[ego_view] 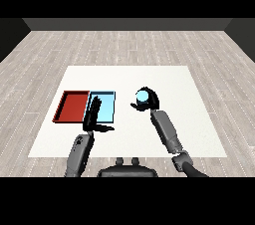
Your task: Pick the blue can and put it in the blue box
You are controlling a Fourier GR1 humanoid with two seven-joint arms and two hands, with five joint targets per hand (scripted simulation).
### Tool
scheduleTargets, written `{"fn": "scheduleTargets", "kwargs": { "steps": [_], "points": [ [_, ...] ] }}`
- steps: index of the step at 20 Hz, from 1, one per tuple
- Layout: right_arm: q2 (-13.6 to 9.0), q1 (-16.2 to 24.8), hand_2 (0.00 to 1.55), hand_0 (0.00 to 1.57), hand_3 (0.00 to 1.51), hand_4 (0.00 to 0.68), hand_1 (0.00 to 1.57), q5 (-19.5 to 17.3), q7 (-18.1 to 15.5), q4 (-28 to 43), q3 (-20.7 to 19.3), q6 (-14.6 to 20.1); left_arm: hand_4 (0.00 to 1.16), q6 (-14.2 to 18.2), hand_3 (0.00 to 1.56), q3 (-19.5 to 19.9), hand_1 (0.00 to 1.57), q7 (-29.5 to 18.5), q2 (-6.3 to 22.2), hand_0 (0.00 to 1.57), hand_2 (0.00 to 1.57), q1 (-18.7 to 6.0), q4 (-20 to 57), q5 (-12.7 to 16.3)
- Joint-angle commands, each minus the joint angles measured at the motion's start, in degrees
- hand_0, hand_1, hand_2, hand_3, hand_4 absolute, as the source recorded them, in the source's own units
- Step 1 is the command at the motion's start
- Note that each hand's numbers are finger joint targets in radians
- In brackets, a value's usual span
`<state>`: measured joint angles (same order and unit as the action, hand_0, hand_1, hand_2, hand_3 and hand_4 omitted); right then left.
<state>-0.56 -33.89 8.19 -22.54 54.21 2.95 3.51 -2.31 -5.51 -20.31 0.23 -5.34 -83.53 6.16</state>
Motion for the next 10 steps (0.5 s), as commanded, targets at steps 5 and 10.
{"fn": "scheduleTargets", "kwargs": {
  "steps": [5,10],
  "points": [
    [0.55,5.58,1.45,1.43,1.42,0.66,1.43,1.76,5.8,13.69,9.74,7.69,0.0,4.31,0.0,-5.16,0.0,3.86,-0.22,0.0,0.0,-2.35,-0.24,0.54],
    [0.56,7.96,1.43,1.43,1.41,0.661,1.43,1.42,8.21,19.17,12.99,8.42,0.0,9.77,0.0,-9.28,0.0,-1.22,-0.23,0.0,0.0,-8.87,8.62,0.54]
  ]
}}
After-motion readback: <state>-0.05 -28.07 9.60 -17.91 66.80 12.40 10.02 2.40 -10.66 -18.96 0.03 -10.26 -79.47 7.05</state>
